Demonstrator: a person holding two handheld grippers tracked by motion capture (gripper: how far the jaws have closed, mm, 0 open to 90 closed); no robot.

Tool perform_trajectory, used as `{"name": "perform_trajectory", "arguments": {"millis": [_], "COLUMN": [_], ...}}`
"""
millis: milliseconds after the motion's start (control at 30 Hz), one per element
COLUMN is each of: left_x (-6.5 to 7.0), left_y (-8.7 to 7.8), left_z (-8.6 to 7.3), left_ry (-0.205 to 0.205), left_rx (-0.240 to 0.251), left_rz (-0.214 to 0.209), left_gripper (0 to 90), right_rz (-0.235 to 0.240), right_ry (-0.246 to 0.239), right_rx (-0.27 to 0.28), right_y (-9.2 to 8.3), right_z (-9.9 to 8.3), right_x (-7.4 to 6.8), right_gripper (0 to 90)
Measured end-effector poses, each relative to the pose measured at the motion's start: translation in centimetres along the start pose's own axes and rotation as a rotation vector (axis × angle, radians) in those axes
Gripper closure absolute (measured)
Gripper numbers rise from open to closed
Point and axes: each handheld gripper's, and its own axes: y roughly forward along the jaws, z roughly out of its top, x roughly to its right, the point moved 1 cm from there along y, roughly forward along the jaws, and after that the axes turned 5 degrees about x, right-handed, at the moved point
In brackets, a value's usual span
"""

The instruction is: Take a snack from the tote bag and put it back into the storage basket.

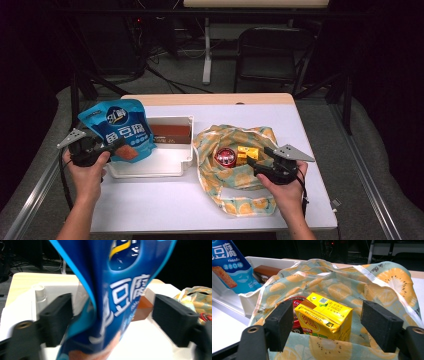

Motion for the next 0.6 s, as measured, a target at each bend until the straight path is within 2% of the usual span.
{"name": "perform_trajectory", "arguments": {"millis": [167, 300, 333, 433, 533, 600], "left_x": [0.5, 0.8, 0.8, 0.9, 1.0, 1.2], "left_y": [-0.7, -1.3, -1.5, -1.9, -2.4, -2.7], "left_z": [-0.1, -0.3, -0.4, -0.6, -1.0, -1.2], "left_ry": [0.026, 0.037, 0.034, 0.024, 0.017, 0.02], "left_rx": [-0.011, -0.001, 0.007, 0.011, 0.015, 0.011], "left_rz": [0.04, 0.058, 0.08, 0.106, 0.129, 0.166], "left_gripper": [12.2, 12.6, 13.9, 17.0, 25.5, 31.5], "right_rz": [-0.022, -0.032, -0.029, -0.034, -0.041, -0.048], "right_ry": [0.008, 0.011, 0.01, 0.009, 0.015, 0.021], "right_rx": [-0.008, -0.016, -0.017, -0.019, -0.023, -0.023], "right_y": [0.4, 0.7, 0.8, 0.9, 1.0, 1.1], "right_z": [-0.1, -0.1, -0.2, -0.3, -0.4, -0.4], "right_x": [-0.3, -0.6, -0.6, -0.8, -0.7, -0.7], "right_gripper": [20.8, 19.3, 19.1, 18.8, 18.4, 18.2]}}
